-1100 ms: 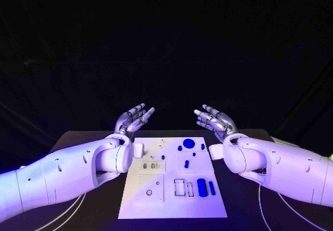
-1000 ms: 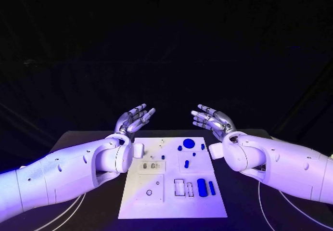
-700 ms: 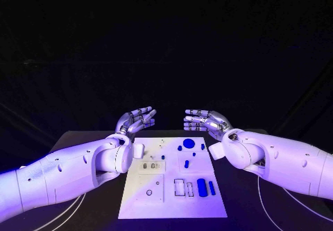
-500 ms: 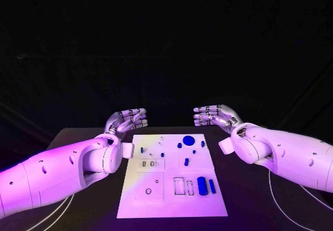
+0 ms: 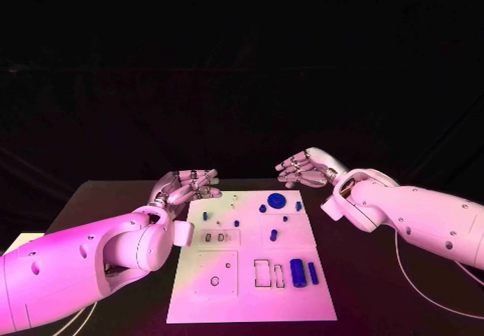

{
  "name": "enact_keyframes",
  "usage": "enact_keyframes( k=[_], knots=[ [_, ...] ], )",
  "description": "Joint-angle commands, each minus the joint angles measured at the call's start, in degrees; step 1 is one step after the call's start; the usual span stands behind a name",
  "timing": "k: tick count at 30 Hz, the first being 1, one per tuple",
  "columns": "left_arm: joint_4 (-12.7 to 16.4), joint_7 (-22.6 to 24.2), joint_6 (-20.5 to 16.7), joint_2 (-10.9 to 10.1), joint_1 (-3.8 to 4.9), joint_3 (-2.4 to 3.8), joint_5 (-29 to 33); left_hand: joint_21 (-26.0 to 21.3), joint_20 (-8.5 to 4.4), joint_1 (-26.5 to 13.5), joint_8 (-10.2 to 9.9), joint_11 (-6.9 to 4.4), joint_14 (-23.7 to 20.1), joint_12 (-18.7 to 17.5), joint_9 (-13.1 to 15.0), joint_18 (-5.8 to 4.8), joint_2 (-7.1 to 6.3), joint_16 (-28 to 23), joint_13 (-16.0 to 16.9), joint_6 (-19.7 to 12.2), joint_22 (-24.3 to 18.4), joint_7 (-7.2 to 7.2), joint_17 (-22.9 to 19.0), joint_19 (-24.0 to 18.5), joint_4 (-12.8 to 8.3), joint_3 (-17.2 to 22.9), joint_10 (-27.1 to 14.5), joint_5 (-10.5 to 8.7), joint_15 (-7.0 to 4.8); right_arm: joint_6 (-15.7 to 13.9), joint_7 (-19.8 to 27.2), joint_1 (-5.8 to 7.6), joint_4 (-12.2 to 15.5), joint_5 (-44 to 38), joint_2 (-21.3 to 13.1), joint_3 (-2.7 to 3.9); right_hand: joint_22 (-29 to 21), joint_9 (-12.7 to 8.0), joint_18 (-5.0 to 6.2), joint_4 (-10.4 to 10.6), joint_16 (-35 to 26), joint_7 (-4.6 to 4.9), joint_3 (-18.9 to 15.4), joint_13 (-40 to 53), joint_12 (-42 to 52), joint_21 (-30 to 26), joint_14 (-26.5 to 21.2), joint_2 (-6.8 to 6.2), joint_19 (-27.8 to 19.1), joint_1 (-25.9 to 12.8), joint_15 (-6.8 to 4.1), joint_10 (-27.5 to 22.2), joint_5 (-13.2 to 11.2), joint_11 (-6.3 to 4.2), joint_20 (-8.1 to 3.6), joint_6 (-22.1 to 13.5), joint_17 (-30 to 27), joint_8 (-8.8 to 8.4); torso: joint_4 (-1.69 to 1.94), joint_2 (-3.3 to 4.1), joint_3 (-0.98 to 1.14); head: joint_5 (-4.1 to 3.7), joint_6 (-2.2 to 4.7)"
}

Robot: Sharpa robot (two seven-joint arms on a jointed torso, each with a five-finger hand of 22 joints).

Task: Assemble the parts on the task board

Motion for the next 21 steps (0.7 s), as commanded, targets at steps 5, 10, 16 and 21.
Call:
enact_keyframes(
  k=[5, 10, 16, 21],
  knots=[
    [4.6, -0.1, 1.7, -2.0, 0.44, 0.45, 0.0, 1.7, -1.65, -0.3, -1.2, -0.81, 4.1, -1.2, 0.0, 1.00, -1.25, 5.1, 0.1, 2.0, 1.0, -0.49, 5.3, 5.0, -0.2, 0.4, 2.7, -0.01, -1.51, 5.5, -14.1, 1.56, 0.0, -28.6, 1.1, 0.16, 5.5, 0.1, 0.63, 0.6, 10.7, -2.12, -2.1, 0.3, -0.4, 11.5, 13.4, -2.69, 12.5, -0.2, -4.58, 6.3, -0.9, -2.94, -5.30, 2.6, 7.2, -0.68, 0.32, 3.35, -0.39, -0.63, 1.23],
    [6.5, -0.1, 1.5, -2.3, 0.56, 0.67, 0.0, 1.7, -1.69, -0.3, -1.4, -0.77, 3.8, -1.4, 0.0, 0.95, -1.29, 5.6, 0.0, 1.9, 1.0, -0.44, 5.8, 5.1, -0.3, 0.4, 2.6, -0.02, -1.49, 7.5, -17.3, 2.25, 0.8, -37.5, 1.6, 0.19, 8.1, 0.1, 0.54, 0.5, 18.3, -2.77, -1.8, 0.3, -0.6, 16.0, 13.1, -2.96, 12.6, -0.1, -5.21, 7.2, -0.3, -3.57, -5.95, 3.9, 12.2, -0.62, 0.85, 4.83, -0.75, -1.15, 1.67],
    [7.7, -0.1, 1.5, -2.4, 0.59, 0.74, 0.0, 1.7, -1.69, -0.3, -1.6, -0.71, 3.5, -1.6, 0.0, 0.92, -1.31, 6.0, 0.0, 1.9, 1.1, -0.38, 6.2, 5.1, -0.3, 0.4, 2.5, -0.02, -1.45, 9.2, -19.0, 2.58, 1.4, -45.0, 2.5, 0.23, 11.0, 0.1, 0.57, 0.6, 24.6, -3.19, -1.1, 0.4, -0.7, 20.6, 12.9, -3.22, 12.3, -0.5, -5.42, 7.1, -0.1, -3.80, -6.19, 4.5, 16.6, -0.76, 1.28, 6.39, -1.22, -1.51, 1.90],
    [8.2, -0.1, 1.5, -2.4, 0.58, 0.76, 0.0, 1.7, -1.69, -0.3, -1.6, -0.70, 3.4, -1.6, 0.0, 0.91, -1.30, 6.2, 0.0, 1.9, 1.1, -0.37, 6.4, 5.1, -0.3, 0.4, 2.4, -0.02, -1.44, 10.2, -19.0, 2.67, 1.9, -48.0, 3.2, 0.24, 12.7, 0.1, 0.55, 0.6, 27.4, -3.27, -0.3, 0.3, -0.8, 23.1, 12.7, -3.44, 11.7, -0.8, -5.41, 5.9, 0.1, -3.69, -6.11, 4.5, 18.7, -0.77, 1.36, 7.17, -1.42, -1.56, 2.11]
  ],
)
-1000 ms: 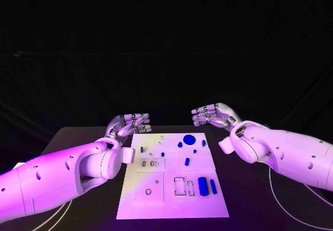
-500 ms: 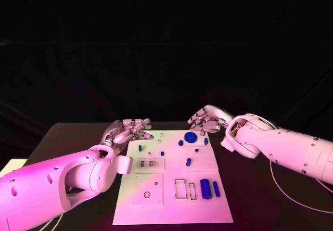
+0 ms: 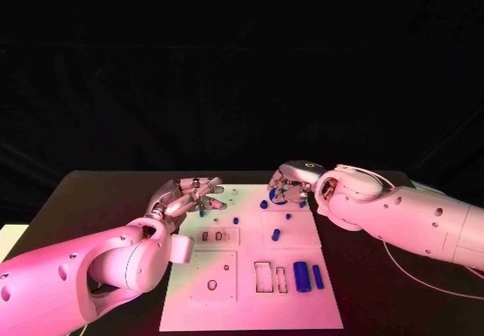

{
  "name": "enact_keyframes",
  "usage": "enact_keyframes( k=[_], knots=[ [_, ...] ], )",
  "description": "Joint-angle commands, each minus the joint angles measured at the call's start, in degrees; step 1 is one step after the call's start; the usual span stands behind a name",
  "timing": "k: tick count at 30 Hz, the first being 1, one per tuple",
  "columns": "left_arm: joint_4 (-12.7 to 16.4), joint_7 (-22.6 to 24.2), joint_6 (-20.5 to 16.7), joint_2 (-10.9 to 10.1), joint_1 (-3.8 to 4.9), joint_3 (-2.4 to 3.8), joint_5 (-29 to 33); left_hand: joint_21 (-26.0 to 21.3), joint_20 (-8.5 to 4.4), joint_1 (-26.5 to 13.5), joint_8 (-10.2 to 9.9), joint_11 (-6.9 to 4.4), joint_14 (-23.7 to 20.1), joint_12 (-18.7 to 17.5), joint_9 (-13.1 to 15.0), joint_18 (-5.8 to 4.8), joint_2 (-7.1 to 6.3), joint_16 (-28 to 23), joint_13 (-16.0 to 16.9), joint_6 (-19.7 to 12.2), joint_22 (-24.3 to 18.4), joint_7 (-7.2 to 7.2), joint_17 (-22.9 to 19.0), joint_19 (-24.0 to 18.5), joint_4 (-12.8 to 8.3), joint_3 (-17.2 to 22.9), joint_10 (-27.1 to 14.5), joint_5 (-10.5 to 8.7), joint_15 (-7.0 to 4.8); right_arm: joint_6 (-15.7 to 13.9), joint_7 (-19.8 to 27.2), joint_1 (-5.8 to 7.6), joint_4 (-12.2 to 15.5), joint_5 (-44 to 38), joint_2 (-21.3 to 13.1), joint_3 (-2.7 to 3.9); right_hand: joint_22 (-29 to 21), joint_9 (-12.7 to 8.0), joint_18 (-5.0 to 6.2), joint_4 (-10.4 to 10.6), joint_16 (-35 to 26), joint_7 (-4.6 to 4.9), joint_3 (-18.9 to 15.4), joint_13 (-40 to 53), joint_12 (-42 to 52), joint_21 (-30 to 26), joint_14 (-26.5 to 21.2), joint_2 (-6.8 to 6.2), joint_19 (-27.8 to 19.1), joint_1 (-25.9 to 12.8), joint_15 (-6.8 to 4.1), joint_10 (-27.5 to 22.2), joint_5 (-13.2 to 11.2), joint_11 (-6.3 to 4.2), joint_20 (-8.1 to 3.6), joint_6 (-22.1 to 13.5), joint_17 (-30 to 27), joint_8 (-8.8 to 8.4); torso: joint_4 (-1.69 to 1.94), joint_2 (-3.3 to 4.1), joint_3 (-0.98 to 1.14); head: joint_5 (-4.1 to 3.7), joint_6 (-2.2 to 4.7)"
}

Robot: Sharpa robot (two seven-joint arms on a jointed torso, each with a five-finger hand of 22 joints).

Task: Assemble the parts on the task board

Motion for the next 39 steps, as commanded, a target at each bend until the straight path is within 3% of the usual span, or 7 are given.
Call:
enact_keyframes(
  k=[1, 11, 16, 25, 39],
  knots=[
    [0.4, 0.3, 1.1, 0.0, 0.09, 0.07, 0.0, 0.2, -0.07, 0.0, -0.3, 0.12, -0.4, -0.3, 0.0, 0.93, -0.38, 0.2, 0.0, 0.2, 0.1, 0.11, 0.0, 0.3, -0.2, 0.2, 0.0, -0.02, 0.03, 3.1, -1.9, 0.09, 0.4, -7.3, 0.4, 0.05, 0.9, 0.0, 0.57, -0.1, 1.5, -0.18, 0.6, 0.0, -0.3, 1.3, 1.7, -0.59, -0.8, -0.1, -0.36, -0.6, 0.3, 0.13, 0.04, 0.4, 1.1, -0.21, 0.22, 1.11, -0.30, -0.13, 0.09],
    [0.5, 0.1, 1.3, 0.1, 0.09, 0.08, 0.0, 0.2, -0.07, 0.0, -0.5, 0.16, -0.6, -0.4, 0.0, 0.92, -0.41, 0.6, 0.0, 0.1, 0.1, 0.16, 0.4, 0.3, -0.2, 0.2, 0.0, -0.03, 0.04, 5.0, -1.7, 0.21, 0.5, -9.9, 1.5, 0.06, 3.6, 0.1, 0.64, 0.2, 8.0, -0.25, 2.4, -0.1, -0.3, 5.4, 1.2, -0.89, -2.2, -0.4, -0.30, -1.8, 0.5, 0.23, 0.22, 0.5, 7.3, -0.17, 0.66, 1.77, -0.46, -0.35, 0.12],
    [0.6, 0.1, 1.3, 0.1, 0.09, 0.08, 0.0, 0.2, -0.07, 0.0, -0.5, 0.16, -0.6, -0.4, 0.0, 0.92, -0.41, 0.6, 0.0, 0.1, 0.1, 0.16, 0.4, 0.3, -0.2, 0.2, 0.0, -0.03, 0.04, 5.2, -1.8, 0.22, 0.0, -11.0, 2.2, 0.06, 4.5, 0.1, 0.66, 0.5, 10.8, -0.26, 3.0, -0.1, -0.3, 6.9, 1.1, -0.98, -2.7, -0.6, -0.29, -1.9, 0.5, 0.25, 0.30, 0.7, 10.0, -0.13, 0.55, 2.14, -0.46, -0.22, 0.31],
    [0.9, 0.2, 1.2, 0.0, 0.09, 0.08, 0.0, 0.2, -0.07, -0.1, -0.6, 0.19, -0.8, -0.5, 0.0, 0.91, -0.43, 0.8, 0.0, 0.0, 0.2, 0.20, 0.6, 0.3, -0.2, 0.1, -0.1, -0.03, 0.07, 5.5, -2.4, 0.22, -0.5, -12.1, 2.8, 0.06, 5.2, 0.1, 0.69, 0.7, 12.3, -0.32, 3.7, -0.1, -0.3, 7.9, 0.9, -0.79, -3.2, -0.5, -0.29, -1.8, 0.5, 0.23, 0.34, 0.9, 11.4, -0.08, 0.67, 2.51, -0.50, -0.25, 0.40],
    [1.0, 0.0, 1.4, -0.3, 0.10, 0.09, 0.0, 0.2, -0.07, -0.1, -0.6, 0.19, -0.8, -0.5, 0.0, 0.91, -0.43, 0.8, 0.0, 0.0, 0.2, 0.20, 0.6, 0.3, -0.2, 0.1, -0.1, -0.03, 0.07, 5.5, -2.9, 0.23, -0.8, -13.3, 3.4, 0.06, 6.5, 0.3, 0.74, 1.7, 15.9, -0.48, 5.1, 0.0, -0.1, 9.9, 0.9, -0.62, -4.0, -1.0, -0.35, -1.1, -0.2, 0.04, 0.36, 1.9, 15.0, 0.09, 0.69, 2.91, -0.41, -0.18, 0.43]
  ],
)
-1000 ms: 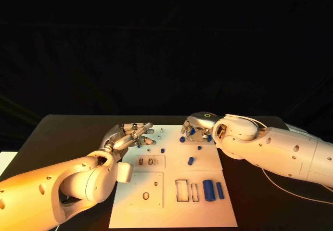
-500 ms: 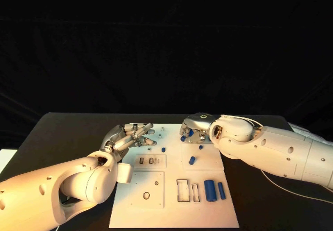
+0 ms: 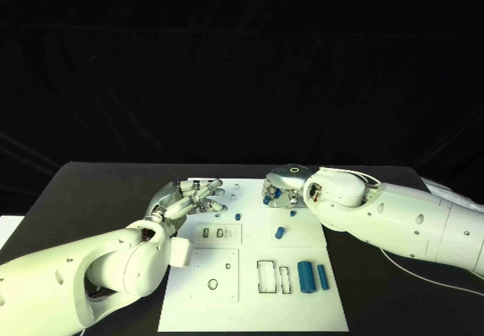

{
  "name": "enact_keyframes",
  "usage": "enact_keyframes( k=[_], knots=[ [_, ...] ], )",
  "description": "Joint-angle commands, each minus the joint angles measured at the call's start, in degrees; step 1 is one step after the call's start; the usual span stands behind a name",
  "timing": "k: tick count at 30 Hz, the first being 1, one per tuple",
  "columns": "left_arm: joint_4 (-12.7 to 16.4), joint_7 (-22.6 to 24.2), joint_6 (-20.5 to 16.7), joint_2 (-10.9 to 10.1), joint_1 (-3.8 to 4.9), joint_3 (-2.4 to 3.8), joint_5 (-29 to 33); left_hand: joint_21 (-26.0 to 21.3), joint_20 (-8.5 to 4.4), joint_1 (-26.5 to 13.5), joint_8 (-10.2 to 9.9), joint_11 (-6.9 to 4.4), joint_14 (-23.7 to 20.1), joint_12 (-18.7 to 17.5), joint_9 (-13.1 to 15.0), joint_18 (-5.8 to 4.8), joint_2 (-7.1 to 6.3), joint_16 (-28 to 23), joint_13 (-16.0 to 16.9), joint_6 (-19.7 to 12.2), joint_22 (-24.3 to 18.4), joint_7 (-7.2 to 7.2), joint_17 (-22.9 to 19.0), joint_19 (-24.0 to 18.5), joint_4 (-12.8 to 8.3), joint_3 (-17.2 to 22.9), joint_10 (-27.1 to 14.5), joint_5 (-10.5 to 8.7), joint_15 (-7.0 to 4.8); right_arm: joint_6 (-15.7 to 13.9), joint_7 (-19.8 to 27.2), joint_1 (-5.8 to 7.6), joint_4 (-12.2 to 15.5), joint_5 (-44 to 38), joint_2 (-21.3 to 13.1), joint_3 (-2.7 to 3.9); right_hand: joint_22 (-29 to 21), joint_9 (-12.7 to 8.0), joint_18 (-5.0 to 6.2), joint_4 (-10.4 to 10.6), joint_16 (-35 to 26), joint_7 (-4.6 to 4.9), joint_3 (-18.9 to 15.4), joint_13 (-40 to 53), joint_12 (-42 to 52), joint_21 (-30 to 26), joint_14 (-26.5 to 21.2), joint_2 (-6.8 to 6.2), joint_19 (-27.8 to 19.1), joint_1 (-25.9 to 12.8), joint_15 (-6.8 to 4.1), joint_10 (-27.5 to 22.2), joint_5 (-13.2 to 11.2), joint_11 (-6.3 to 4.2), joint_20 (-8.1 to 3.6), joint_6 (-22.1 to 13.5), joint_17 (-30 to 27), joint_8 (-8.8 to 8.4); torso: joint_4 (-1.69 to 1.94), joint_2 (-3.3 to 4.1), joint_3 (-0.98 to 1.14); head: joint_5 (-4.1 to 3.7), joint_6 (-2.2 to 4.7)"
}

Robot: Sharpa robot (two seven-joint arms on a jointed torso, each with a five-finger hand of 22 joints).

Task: Assemble the parts on the task board

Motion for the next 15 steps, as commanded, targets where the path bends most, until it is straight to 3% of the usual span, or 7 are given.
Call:
enact_keyframes(
  k=[1, 10, 15],
  knots=[
    [0.2, 0.2, 1.3, 0.0, 0.08, 0.05, 0.0, 0.2, -0.07, 0.0, -0.4, 0.19, -0.4, -0.3, 0.0, 0.91, -0.42, 0.2, 0.0, 0.0, 0.1, 0.21, 0.2, 0.3, -0.2, 0.2, -0.1, -0.03, 0.07, 0.7, -0.5, 0.02, -0.1, -1.6, 0.3, 0.03, 0.2, 0.1, 0.75, 0.3, 0.7, -0.04, 0.5, 0.1, -0.1, 0.6, 0.9, 0.04, -0.4, -0.5, -0.37, 0.5, -0.4, -0.29, 0.03, 0.7, 0.7, 0.11, 0.07, 0.14, 0.04, -0.01, 0.04],
    [0.3, -0.2, 1.3, -0.1, 0.08, 0.05, 0.0, 0.1, -0.07, 0.0, -0.4, 0.21, -0.6, -0.3, 0.0, 0.90, -0.39, 0.4, 0.0, 0.0, 0.1, 0.23, 0.3, 0.3, -0.3, 0.2, -0.1, -0.02, 0.08, 0.5, -0.2, 0.02, -0.6, -0.9, 0.7, 0.03, 0.8, 0.2, 0.76, 1.6, 2.1, -0.20, 0.9, 0.1, -0.1, 1.6, 0.8, 0.12, -0.9, -1.2, -0.45, 1.0, -1.1, -0.43, 0.00, 1.4, 2.0, 0.16, 0.10, 0.37, 0.01, 0.09, -0.06],
    [0.2, -0.2, 1.2, -0.1, 0.08, 0.05, 0.0, 0.1, -0.07, 0.1, -0.5, 0.20, -0.7, -0.4, 0.0, 0.90, -0.31, 0.6, 0.0, 0.0, 0.1, 0.22, 0.5, 0.3, -0.4, 0.3, -0.1, -0.01, 0.07, -1.0, 0.3, 0.02, -0.7, 0.2, 0.7, 0.03, 2.0, 0.5, 0.69, 2.4, 4.1, -0.59, 1.4, 0.3, 0.2, 2.7, 1.0, 0.53, -0.8, -1.1, -0.70, 2.2, -1.2, -0.80, -0.11, 2.6, 4.1, 0.60, 0.14, 0.37, -0.03, 0.06, -0.07]
  ],
)
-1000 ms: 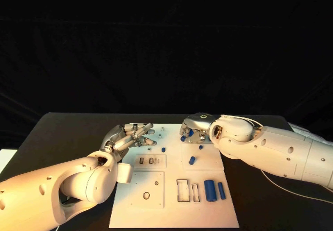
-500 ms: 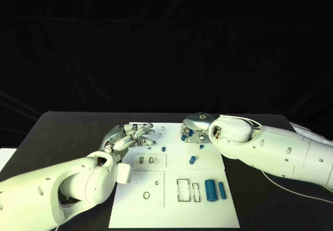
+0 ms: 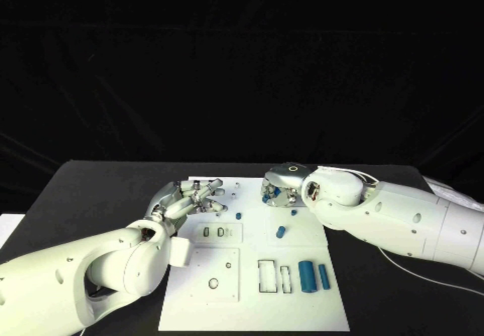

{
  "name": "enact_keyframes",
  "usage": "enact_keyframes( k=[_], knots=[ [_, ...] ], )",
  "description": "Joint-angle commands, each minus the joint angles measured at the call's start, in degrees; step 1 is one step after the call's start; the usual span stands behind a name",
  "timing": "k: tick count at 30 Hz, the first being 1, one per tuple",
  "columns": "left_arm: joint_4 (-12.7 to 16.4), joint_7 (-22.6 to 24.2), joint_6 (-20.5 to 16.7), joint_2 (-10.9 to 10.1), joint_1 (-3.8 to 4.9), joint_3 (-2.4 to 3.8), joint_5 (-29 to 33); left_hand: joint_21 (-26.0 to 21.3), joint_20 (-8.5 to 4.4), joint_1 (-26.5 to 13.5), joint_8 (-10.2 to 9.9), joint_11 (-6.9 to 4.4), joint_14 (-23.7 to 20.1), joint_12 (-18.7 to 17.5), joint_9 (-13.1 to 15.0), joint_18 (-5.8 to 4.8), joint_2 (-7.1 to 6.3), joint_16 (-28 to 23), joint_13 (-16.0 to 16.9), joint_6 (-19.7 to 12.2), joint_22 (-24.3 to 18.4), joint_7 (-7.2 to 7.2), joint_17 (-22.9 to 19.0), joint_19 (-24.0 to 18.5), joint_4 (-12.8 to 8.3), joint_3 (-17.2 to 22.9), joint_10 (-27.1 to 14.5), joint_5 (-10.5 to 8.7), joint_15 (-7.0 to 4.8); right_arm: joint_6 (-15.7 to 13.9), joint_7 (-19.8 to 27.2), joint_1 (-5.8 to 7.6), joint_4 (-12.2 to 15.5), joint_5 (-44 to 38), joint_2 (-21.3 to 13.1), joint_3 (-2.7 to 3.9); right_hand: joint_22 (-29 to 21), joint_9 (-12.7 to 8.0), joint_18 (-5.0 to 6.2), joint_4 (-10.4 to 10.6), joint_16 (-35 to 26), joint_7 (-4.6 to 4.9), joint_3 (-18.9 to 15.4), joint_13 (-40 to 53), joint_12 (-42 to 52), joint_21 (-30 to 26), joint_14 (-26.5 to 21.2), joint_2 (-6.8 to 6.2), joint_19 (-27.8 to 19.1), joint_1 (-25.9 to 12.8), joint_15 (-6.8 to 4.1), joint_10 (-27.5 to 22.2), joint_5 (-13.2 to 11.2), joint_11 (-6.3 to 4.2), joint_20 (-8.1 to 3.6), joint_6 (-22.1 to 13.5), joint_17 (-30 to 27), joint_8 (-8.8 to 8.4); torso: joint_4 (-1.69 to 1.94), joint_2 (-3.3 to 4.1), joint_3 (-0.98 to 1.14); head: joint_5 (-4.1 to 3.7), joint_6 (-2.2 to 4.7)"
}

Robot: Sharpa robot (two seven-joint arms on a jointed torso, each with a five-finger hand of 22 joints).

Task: Assemble the parts on the task board

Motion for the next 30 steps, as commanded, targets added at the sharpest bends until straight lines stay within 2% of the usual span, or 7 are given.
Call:
enact_keyframes(
  k=[1, 4, 9, 13, 18, 30],
  knots=[
    [0.1, 0.0, 1.1, 0.0, 0.07, 0.05, 0.0, 0.1, -0.08, 0.2, -0.3, 0.19, -0.4, -0.4, 0.0, 0.91, -0.30, 0.4, 0.0, 0.0, 0.1, 0.22, 0.1, 0.3, -0.3, 0.1, -0.1, -0.01, -0.03, -1.6, 0.3, -0.09, -0.1, 0.8, 0.0, -0.07, 1.7, 0.5, 0.58, 0.8, 1.7, -0.31, 0.4, 0.2, 0.4, 1.5, 1.3, 0.68, 0.2, -0.1, -0.69, 1.3, -0.5, -0.29, -0.07, 1.4, 1.8, 0.85, 0.06, 0.04, -0.06, -0.05, -0.02],
    [0.1, 0.0, 1.1, -0.1, 0.07, 0.05, 0.0, 0.1, -0.09, 0.3, -0.3, 0.19, -0.5, -0.4, 0.0, 0.91, -0.27, 0.6, 0.0, 0.1, 0.1, 0.21, 0.3, 0.3, -0.4, 0.2, -0.1, 0.00, -0.04, -4.5, 0.5, -0.09, 0.2, 2.1, -0.1, -0.05, 4.3, 0.9, 0.25, 1.2, 3.5, -0.66, 1.6, 0.5, 0.8, 3.6, 1.6, 1.65, 1.0, 1.0, -1.04, 2.7, -1.9, -0.76, -0.38, 2.8, 3.7, 1.43, 0.13, 0.15, -0.08, -0.08, 0.08],
    [-0.2, 0.1, 1.2, -0.2, 0.07, 0.05, 0.0, 0.1, -0.10, 0.4, -0.3, 0.18, -0.7, -0.4, 0.1, 0.91, -0.23, 0.7, 0.0, 0.1, 0.1, 0.21, 0.4, 0.3, -0.5, 0.3, -0.1, 0.00, -0.05, -9.3, 0.0, -0.09, 0.4, 3.9, 0.1, 0.06, 5.0, 1.3, 0.17, 1.4, 4.2, -0.80, 2.5, 0.6, 0.8, 4.5, 1.4, 1.56, 0.9, 1.5, -1.19, 3.6, -2.3, -0.96, -0.57, 3.4, 4.2, 1.70, 0.20, 0.18, -0.11, -0.04, 0.40],
    [-0.7, 0.1, 1.4, -0.3, 0.10, 0.05, 0.0, 0.1, -0.10, 0.5, -0.3, 0.18, -0.7, -0.4, 0.1, 0.91, -0.23, 0.8, 0.0, 0.1, 0.1, 0.21, 0.5, 0.3, -0.5, 0.3, -0.1, 0.00, -0.05, -11.2, -1.3, -0.08, 0.0, 4.3, 0.8, 0.12, 5.2, 1.4, 0.15, 1.6, 4.2, -0.81, 2.6, 0.7, 0.8, 4.7, 1.3, 1.49, 0.8, 1.5, -1.19, 3.7, -2.4, -0.99, -0.60, 3.6, 4.1, 1.77, 0.28, 0.22, -0.17, 0.05, 0.58],
    [-1.3, 0.1, 1.5, -0.4, 0.12, 0.05, 0.0, 0.1, -0.10, 0.5, -0.4, 0.18, -0.8, -0.4, 0.1, 0.91, -0.25, 0.8, 0.0, 0.1, 0.1, 0.21, 0.5, 0.3, -0.6, 0.3, -0.1, -0.01, -0.05, -12.3, -2.4, -0.06, -1.1, 4.3, 2.2, 0.14, 5.4, 1.5, 0.13, 1.7, 4.2, -0.82, 2.9, 0.7, 0.7, 4.8, 1.2, 1.54, 0.7, 1.6, -1.21, 3.8, -2.5, -1.02, -0.61, 3.7, 4.1, 1.80, 0.18, 0.31, -0.17, 0.12, 0.88],
    [-1.9, 0.1, 1.6, -0.4, 0.16, 0.07, 0.0, 0.1, -0.10, 0.6, -0.4, 0.19, -1.0, -0.5, 0.1, 0.90, -0.29, 0.9, 0.0, 0.1, 0.1, 0.22, 0.7, 0.2, -0.7, 0.3, -0.1, -0.01, -0.04, -12.8, -3.3, -0.07, -5.5, 4.1, 7.3, 0.14, 5.6, 1.6, 0.11, 2.3, 4.5, -0.57, 3.4, 0.5, 0.2, 5.2, 1.0, 1.23, 0.4, 1.4, -1.06, 3.4, -2.7, -0.78, -0.55, 3.3, 4.2, 1.51, 0.45, 0.43, -0.16, 0.31, 1.01]
  ],
)
